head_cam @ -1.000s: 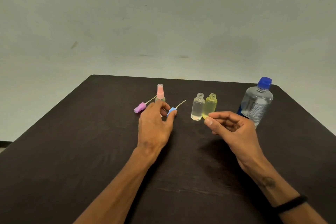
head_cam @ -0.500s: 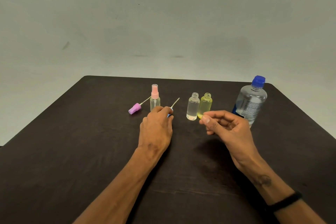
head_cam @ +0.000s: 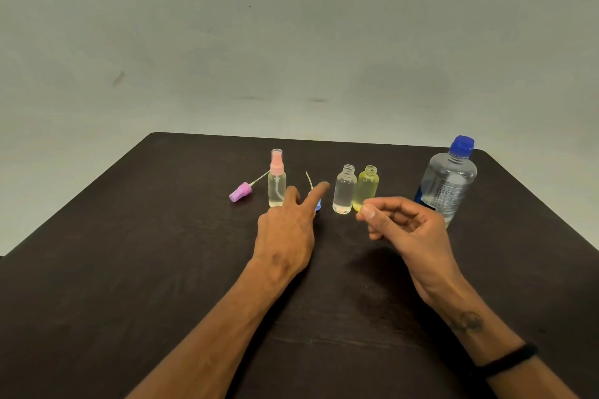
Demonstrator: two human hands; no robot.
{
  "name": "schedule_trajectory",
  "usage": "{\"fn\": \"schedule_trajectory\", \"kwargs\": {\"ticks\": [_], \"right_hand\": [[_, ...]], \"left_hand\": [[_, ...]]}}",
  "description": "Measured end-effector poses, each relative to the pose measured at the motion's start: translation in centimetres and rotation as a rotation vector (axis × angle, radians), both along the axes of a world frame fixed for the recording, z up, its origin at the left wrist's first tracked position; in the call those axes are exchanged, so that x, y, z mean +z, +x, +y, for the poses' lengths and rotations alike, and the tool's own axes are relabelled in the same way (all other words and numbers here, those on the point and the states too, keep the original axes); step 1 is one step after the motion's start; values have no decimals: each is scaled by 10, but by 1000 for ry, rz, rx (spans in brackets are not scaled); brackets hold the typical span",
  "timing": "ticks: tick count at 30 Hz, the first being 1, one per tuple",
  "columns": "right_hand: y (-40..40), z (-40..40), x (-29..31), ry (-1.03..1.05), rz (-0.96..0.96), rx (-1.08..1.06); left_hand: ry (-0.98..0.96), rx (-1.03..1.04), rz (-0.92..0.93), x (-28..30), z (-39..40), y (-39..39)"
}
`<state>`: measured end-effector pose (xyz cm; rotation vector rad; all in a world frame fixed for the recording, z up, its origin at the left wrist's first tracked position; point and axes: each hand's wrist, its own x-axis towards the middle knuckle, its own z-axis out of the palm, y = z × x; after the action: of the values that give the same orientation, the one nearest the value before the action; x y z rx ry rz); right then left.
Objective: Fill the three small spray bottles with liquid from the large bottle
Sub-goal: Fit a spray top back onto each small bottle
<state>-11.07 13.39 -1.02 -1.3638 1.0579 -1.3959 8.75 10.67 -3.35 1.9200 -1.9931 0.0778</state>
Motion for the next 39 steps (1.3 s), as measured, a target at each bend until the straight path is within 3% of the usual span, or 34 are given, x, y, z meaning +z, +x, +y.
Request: {"fn": "schedule_trajectory", "kwargs": {"ticks": [5,14,22,29,39], "right_hand": [[-1,0,-1,1,4,4],[0,1,0,-10,32,-18],[3,0,-4,-75,152,-35],[2,0,-3,-87,178,-39],[3,-1,-5,-107,203,-25]], "left_hand": [[45,-58,-77,0,2,0],[-55,-26,134,-1,7,4],[-173,-43,206,-3,5,4],[-89,84,108,3,12,1],[-48,72,40,0,10,0]]}}
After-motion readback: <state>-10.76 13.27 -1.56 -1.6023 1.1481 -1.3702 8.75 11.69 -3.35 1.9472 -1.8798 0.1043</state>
